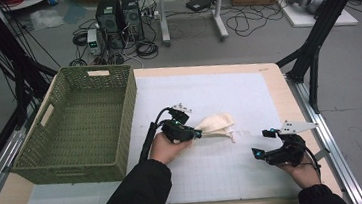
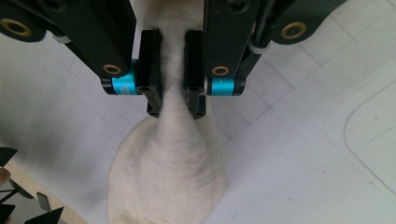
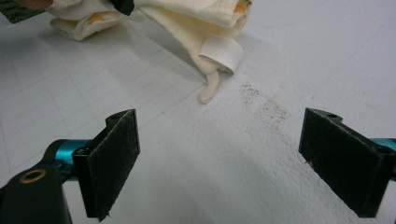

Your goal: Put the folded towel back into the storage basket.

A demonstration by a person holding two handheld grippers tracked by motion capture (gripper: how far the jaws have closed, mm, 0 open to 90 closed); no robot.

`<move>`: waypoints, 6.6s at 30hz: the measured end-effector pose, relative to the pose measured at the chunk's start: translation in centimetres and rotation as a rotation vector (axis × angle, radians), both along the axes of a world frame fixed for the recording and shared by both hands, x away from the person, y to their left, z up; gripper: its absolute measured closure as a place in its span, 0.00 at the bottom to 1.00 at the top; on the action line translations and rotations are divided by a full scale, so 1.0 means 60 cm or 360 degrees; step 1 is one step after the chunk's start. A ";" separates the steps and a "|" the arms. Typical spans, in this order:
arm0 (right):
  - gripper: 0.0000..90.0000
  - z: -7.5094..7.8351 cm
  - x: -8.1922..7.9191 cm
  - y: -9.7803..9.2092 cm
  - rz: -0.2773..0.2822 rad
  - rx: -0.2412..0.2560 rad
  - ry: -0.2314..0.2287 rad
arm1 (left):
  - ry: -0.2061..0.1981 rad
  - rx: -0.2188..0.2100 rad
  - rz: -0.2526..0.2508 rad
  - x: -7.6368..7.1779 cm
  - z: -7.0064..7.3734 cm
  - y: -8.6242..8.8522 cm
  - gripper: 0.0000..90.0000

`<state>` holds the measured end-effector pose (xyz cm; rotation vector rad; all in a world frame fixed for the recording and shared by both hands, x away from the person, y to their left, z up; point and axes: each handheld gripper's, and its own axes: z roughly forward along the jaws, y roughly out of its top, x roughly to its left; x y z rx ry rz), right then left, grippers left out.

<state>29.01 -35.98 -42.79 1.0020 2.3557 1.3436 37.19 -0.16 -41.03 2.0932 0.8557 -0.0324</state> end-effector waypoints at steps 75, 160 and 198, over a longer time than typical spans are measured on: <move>0.13 -0.010 0.009 0.014 0.0086 -0.0044 0.0047 | 0.0253 -0.0543 0.0321 -0.001 0.188 0.165 0.90; 0.13 -0.027 0.021 0.030 0.0131 -0.0140 0.0104 | 0.0304 -0.0715 0.0772 -0.004 0.164 0.470 0.90; 0.13 -0.028 0.020 0.034 0.0146 -0.0176 0.0107 | 0.0389 -0.0524 0.0844 -0.021 0.115 0.505 0.90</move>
